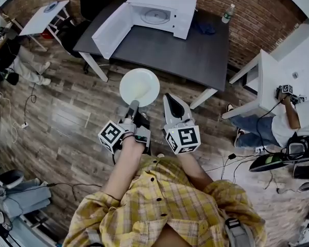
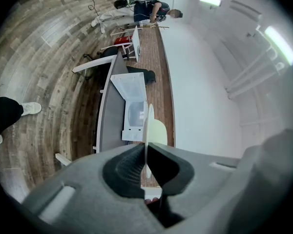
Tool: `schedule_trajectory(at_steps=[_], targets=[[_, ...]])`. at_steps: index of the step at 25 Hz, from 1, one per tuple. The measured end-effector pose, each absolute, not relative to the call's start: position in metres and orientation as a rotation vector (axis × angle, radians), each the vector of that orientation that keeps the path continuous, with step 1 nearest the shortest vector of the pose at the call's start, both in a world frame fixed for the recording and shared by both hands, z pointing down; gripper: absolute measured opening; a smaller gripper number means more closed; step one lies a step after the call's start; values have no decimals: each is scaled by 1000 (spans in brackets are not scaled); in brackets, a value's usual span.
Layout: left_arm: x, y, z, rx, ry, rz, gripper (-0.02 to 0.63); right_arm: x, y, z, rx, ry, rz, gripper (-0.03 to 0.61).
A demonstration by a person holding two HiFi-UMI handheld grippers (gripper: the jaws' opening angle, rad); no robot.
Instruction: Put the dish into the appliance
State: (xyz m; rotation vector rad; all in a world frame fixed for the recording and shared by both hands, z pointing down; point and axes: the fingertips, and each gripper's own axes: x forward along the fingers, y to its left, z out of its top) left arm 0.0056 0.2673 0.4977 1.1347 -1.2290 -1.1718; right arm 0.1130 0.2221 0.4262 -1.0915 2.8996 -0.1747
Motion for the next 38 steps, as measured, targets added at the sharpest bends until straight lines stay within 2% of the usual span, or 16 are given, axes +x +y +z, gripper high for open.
schedule_trajectory(at_steps=[18, 38], targets=[[-85, 62, 472, 1204, -1168, -1090, 11, 21, 27, 394, -1206, 2840, -167, -5], [-157, -72, 487, 1227, -1103, -955, 11, -44, -97, 388, -1350, 2794, -150, -3]])
